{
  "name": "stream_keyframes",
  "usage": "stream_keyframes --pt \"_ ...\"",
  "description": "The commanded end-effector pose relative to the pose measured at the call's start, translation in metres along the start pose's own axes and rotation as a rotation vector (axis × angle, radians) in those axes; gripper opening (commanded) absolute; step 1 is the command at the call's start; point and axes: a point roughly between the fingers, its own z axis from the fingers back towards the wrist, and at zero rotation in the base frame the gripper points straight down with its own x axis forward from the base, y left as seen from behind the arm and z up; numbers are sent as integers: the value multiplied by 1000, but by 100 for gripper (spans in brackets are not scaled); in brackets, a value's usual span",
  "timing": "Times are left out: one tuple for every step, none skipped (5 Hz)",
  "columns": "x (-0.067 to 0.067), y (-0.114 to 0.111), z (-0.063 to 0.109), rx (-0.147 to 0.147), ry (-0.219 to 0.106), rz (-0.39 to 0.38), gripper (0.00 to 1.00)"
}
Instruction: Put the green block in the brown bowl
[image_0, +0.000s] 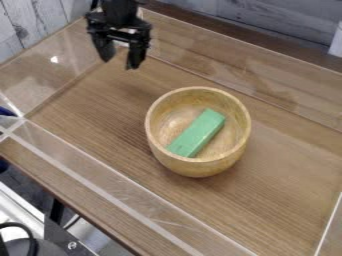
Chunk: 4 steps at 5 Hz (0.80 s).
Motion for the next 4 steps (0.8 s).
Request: stream_keyframes --pt "11 30 19 -6 -95 55 100" --pt "4 41 15 1 -86 68 0" --pt "5 41 7 10 -70 63 0" --pt "7 39 -7 23 -47 59 0"
